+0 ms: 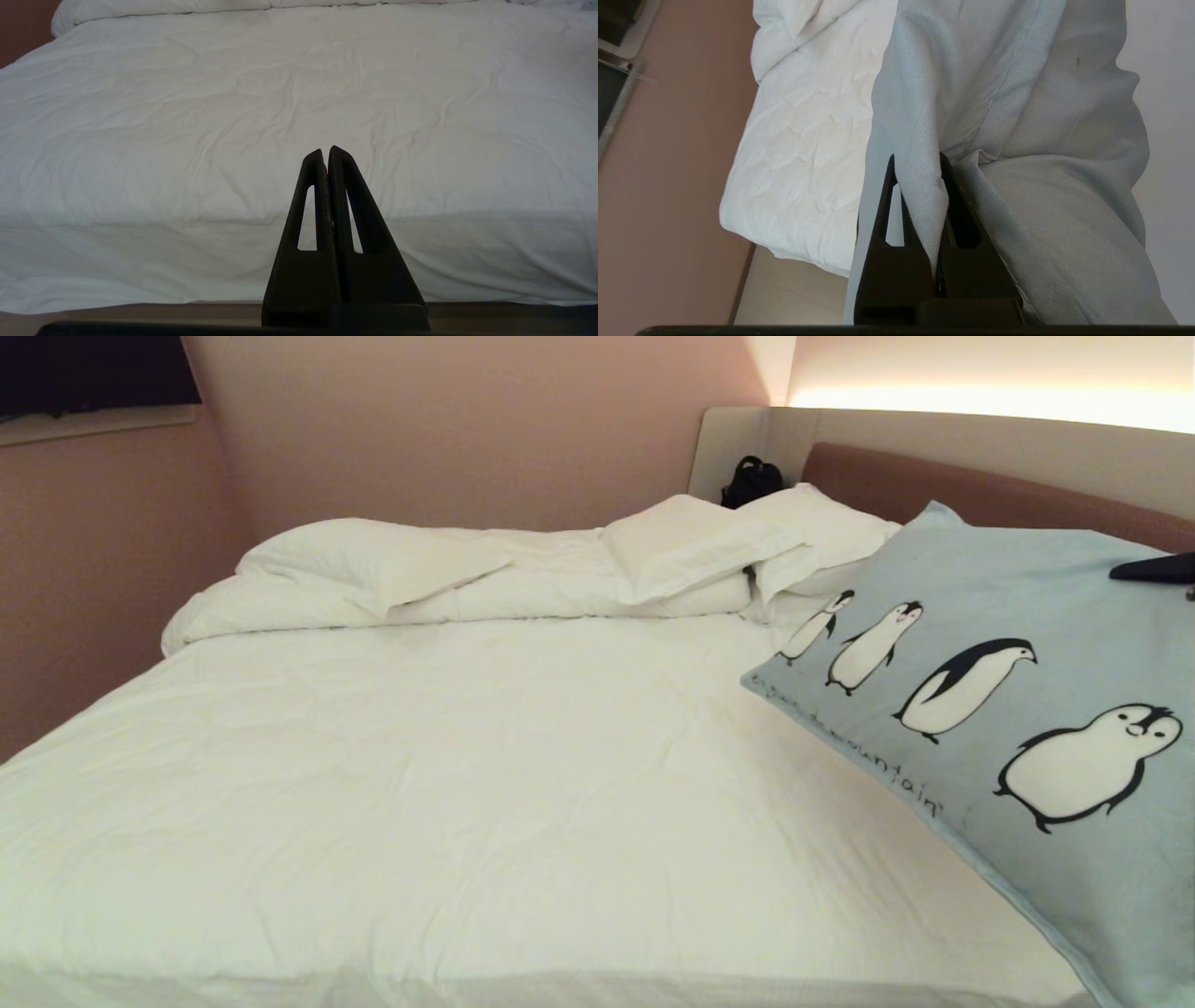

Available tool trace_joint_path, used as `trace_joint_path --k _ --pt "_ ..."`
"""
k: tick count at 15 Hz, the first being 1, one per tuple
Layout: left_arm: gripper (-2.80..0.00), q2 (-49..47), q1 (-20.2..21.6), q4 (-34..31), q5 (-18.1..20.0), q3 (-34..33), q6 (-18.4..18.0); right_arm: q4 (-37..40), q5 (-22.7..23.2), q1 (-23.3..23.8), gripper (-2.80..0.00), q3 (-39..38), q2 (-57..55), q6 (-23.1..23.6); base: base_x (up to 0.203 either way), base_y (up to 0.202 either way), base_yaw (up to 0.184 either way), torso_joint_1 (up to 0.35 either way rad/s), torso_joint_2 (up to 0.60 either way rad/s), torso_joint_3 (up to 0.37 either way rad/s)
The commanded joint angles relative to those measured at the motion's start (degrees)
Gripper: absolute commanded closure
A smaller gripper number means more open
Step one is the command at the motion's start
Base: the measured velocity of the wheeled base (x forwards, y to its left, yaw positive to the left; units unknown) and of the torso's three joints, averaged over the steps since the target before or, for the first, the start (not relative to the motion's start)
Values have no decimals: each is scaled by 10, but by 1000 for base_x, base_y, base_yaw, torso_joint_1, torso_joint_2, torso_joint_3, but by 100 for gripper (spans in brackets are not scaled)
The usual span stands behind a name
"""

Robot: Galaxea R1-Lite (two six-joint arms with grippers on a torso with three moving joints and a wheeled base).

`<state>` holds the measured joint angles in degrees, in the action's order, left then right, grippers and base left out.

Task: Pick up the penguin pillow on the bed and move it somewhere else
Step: Move to the foot of the bed

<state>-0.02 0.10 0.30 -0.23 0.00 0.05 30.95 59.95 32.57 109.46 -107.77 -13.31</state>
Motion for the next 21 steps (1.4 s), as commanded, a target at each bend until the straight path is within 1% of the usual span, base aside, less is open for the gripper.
trace_joint_path --k 1,3,6,9,21 --pt "0 0 0 0 0 0 0 1 3 0 0 0 20 -20 0 0 0 0 0 0" --pt "0 0 0 0 0 0 0 1 -4 -1 0 1 26 -25 0 0 0 0 0 0" --pt "0 0 0 0 0 0 0 1 -31 -4 0 1 36 -42 0 0 0 0 0 0" --pt "0 0 0 0 0 0 -2 1 -33 -4 0 -4 41 -54 0 0 0 0 0 0" --pt "0 0 0 0 0 0 -3 0 -33 -14 0 -12 43 -55 0 0 0 0 0 0"
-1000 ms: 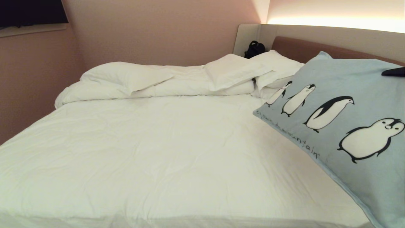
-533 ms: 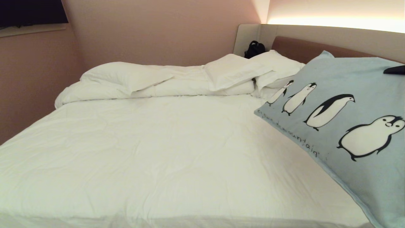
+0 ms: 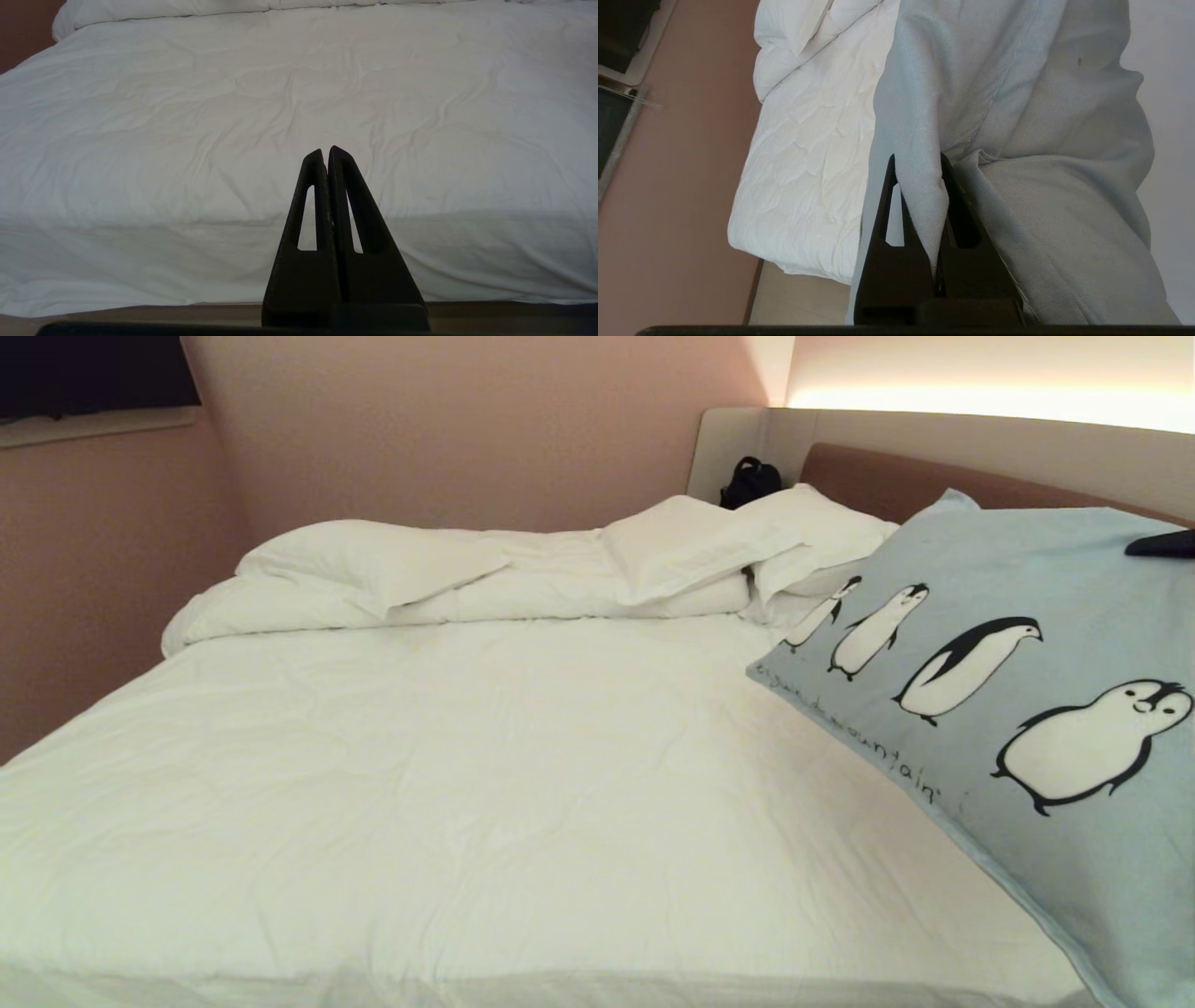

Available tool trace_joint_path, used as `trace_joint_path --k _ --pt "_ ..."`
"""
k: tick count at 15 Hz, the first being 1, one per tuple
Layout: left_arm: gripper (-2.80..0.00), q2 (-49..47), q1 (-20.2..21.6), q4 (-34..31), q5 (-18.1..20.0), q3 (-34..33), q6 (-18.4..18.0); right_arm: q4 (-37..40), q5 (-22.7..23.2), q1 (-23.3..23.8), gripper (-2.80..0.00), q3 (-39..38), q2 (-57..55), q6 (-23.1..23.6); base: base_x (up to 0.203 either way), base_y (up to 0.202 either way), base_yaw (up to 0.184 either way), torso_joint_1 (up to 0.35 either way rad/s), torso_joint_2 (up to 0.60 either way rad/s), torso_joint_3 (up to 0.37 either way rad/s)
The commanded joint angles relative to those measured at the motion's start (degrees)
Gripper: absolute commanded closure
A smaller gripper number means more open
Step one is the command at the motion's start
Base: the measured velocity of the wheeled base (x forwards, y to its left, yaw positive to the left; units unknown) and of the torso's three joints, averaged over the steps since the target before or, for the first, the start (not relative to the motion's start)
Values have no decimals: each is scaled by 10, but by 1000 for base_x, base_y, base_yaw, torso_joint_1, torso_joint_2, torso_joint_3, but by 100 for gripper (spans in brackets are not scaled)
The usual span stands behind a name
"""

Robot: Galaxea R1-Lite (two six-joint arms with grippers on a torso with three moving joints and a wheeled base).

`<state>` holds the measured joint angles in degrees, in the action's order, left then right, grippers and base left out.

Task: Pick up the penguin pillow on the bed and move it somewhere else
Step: Move to the foot of the bed

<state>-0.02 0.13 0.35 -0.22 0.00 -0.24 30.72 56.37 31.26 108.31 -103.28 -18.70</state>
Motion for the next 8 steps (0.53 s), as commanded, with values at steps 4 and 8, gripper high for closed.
trace_joint_path --k 4,8 --pt "0 0 0 0 0 0 1 1 3 -8 0 -1 -2 -1 1 157 -6 4 0 3" --pt "0 0 0 0 0 0 0 1 3 -21 0 -6 -1 -1 0 198 1 2 4 3"
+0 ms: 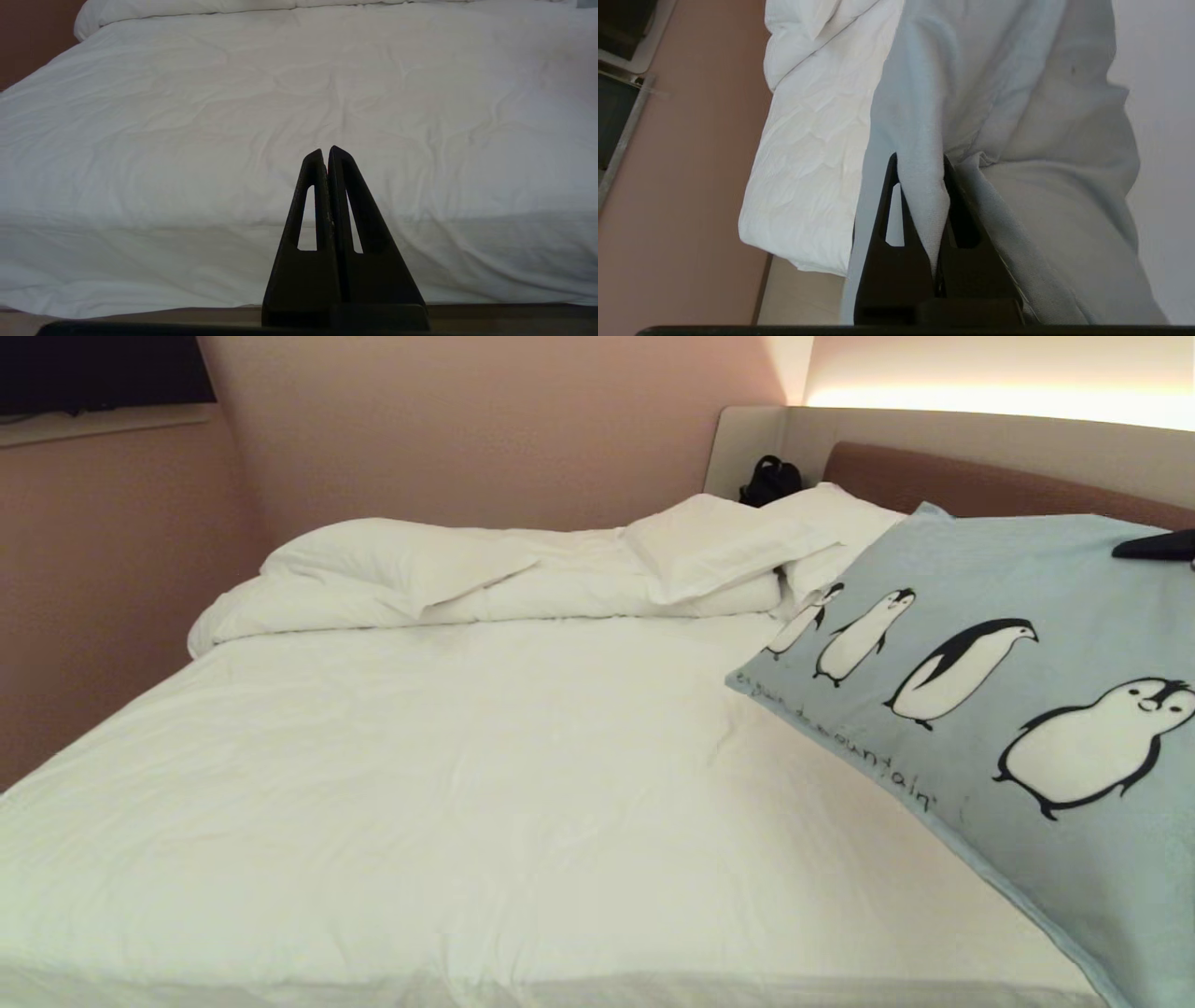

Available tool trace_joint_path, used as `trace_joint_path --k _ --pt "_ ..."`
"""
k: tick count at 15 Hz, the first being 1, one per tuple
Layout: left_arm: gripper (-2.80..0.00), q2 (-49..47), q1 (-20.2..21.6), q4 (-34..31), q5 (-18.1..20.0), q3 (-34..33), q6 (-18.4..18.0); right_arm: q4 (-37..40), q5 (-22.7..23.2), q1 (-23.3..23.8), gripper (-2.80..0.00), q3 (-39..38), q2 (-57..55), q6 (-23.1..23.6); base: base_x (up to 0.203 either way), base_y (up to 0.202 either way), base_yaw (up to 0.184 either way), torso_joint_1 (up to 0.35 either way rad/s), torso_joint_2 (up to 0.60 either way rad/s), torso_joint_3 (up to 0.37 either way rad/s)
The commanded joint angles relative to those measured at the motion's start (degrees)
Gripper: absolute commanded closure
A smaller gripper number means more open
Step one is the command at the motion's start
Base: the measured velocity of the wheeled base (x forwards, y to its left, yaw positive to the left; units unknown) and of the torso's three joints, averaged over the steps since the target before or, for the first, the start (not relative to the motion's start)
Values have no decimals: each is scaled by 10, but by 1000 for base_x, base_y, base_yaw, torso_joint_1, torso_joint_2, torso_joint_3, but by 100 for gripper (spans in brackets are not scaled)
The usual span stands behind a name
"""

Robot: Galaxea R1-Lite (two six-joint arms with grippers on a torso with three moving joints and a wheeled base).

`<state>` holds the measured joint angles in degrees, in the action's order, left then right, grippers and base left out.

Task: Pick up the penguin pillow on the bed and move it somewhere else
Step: Move to the foot of the bed

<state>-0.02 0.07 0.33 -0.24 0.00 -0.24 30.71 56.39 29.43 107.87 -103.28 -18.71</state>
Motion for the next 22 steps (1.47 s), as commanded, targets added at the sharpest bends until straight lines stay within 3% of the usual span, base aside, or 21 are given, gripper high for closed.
trace_joint_path --k 1,22 --pt "0 0 0 0 0 0 0 1 3 -6 0 -2 -1 -1 0 197 -4 2 3 3" --pt "0 0 0 0 0 0 0 1 3 -25 0 -2 4 -5 0 197 0 2 1 3"
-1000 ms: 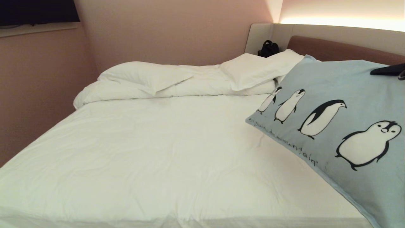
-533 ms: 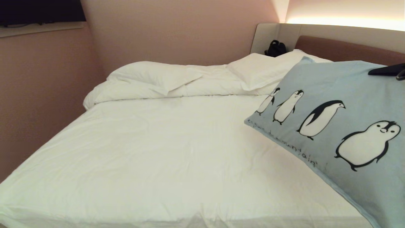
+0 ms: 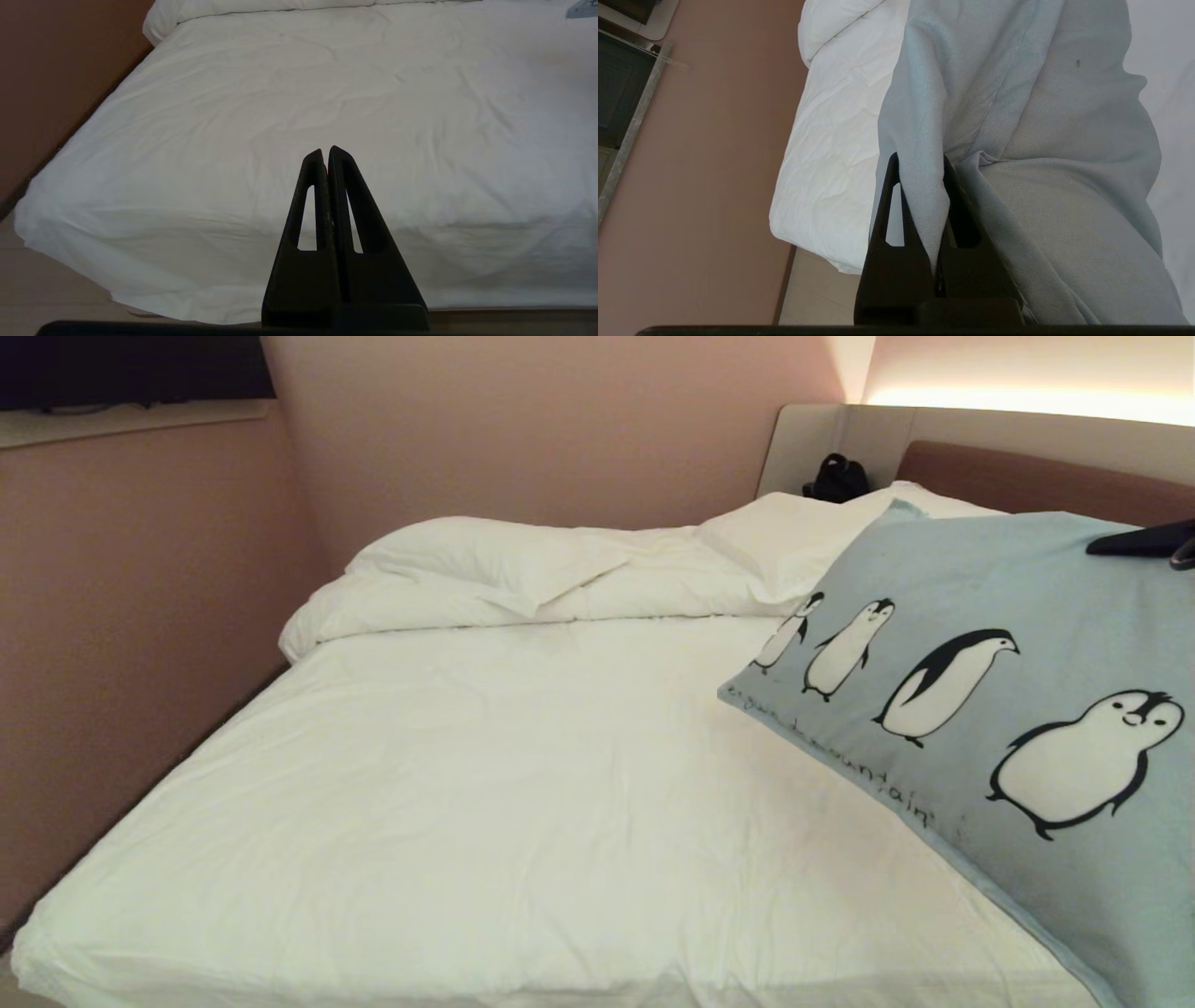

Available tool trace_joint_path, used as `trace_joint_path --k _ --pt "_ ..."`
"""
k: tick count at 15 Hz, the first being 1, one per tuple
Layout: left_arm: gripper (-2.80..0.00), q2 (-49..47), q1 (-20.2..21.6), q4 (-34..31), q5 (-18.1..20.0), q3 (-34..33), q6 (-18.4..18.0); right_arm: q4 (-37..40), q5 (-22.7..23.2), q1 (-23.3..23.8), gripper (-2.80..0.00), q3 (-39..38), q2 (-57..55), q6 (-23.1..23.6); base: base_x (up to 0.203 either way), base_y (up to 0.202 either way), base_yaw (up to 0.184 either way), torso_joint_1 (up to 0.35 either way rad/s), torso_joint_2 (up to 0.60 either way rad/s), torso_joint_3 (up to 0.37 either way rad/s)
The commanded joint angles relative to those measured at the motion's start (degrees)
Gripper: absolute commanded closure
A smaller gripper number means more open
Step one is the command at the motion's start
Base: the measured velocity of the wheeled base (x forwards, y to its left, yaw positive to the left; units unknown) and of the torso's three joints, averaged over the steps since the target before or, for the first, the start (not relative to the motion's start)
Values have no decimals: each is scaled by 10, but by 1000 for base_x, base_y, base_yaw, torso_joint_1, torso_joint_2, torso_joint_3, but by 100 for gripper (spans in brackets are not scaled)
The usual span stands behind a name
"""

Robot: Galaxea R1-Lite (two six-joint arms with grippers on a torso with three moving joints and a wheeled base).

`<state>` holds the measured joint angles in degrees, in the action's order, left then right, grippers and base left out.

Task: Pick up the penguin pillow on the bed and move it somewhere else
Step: Move to the foot of the bed

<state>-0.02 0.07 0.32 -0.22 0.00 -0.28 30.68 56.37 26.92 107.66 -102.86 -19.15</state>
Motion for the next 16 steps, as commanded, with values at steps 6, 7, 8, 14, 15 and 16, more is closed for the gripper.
trace_joint_path --k 6,7,8,14,15,16 --pt "0 0 1 0 0 0 0 1 3 -6 0 -3 1 -1 0 194 0 4 1 2" --pt "0 0 0 0 0 0 0 1 3 -7 0 -3 1 -1 0 194 0 -1 2 4" --pt "0 0 0 0 0 0 1 1 3 -8 0 -3 1 -1 0 193 1 2 7 -2" --pt "0 0 1 0 0 0 0 2 3 -24 0 -4 3 -2 0 195 -3 4 1 3" --pt "0 0 0 0 0 0 1 2 3 -26 0 -4 3 -3 0 195 -3 2 6 -1" --pt "0 0 0 0 0 0 0 1 2 -33 0 -4 4 -4 0 194 1 0 2 1"
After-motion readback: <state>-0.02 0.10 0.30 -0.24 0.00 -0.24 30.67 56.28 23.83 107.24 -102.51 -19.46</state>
